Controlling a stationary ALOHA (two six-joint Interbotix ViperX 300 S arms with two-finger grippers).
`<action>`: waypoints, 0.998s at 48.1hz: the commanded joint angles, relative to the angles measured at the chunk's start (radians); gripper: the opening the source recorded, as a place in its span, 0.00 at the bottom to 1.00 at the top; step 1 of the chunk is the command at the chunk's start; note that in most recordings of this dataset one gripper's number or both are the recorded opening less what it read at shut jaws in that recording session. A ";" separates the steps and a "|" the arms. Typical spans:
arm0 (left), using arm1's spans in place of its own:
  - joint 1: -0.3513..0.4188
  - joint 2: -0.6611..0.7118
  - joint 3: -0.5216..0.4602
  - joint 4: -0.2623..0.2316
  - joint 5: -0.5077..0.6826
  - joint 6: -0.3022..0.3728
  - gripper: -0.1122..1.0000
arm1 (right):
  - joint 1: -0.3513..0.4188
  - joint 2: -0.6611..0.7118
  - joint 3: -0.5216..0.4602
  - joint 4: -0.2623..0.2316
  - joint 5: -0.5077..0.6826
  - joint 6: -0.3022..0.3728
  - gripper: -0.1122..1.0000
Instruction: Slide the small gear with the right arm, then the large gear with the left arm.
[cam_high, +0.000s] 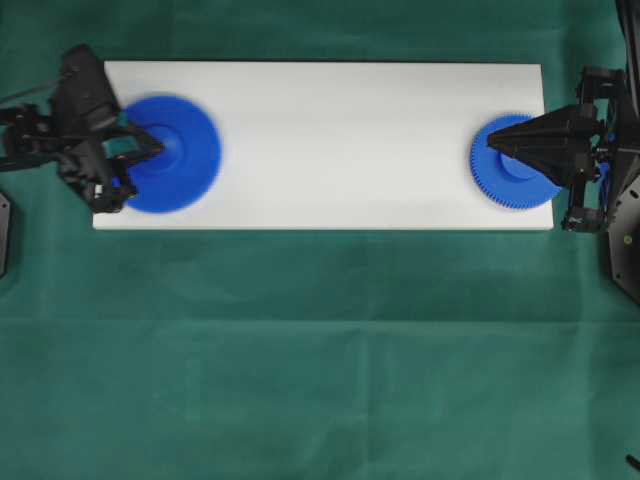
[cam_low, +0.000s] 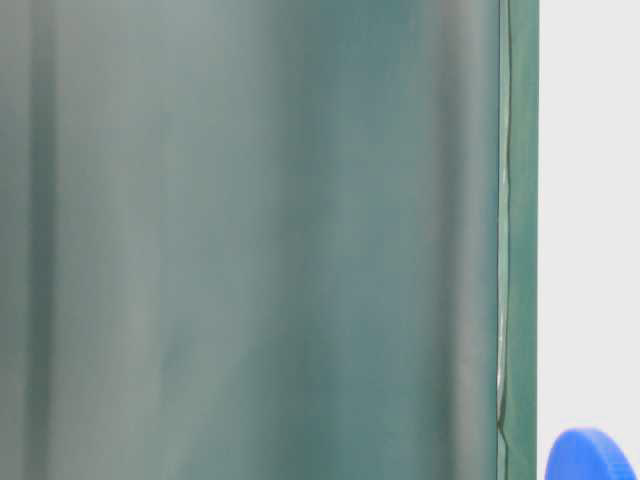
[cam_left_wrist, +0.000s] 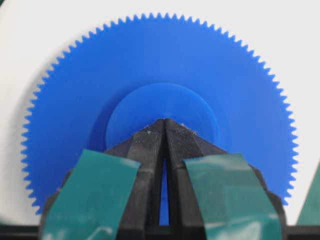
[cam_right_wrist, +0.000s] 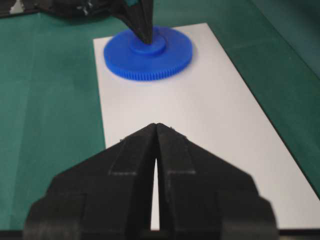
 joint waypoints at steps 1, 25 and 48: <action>0.003 -0.043 0.002 -0.003 0.012 0.003 0.10 | 0.003 0.003 -0.015 0.005 -0.006 0.002 0.55; -0.017 -0.222 -0.074 -0.003 0.138 0.008 0.10 | 0.012 0.005 -0.017 0.005 -0.011 0.002 0.55; -0.104 -0.563 -0.038 -0.003 0.158 0.006 0.10 | 0.018 0.005 -0.018 0.005 -0.009 0.002 0.55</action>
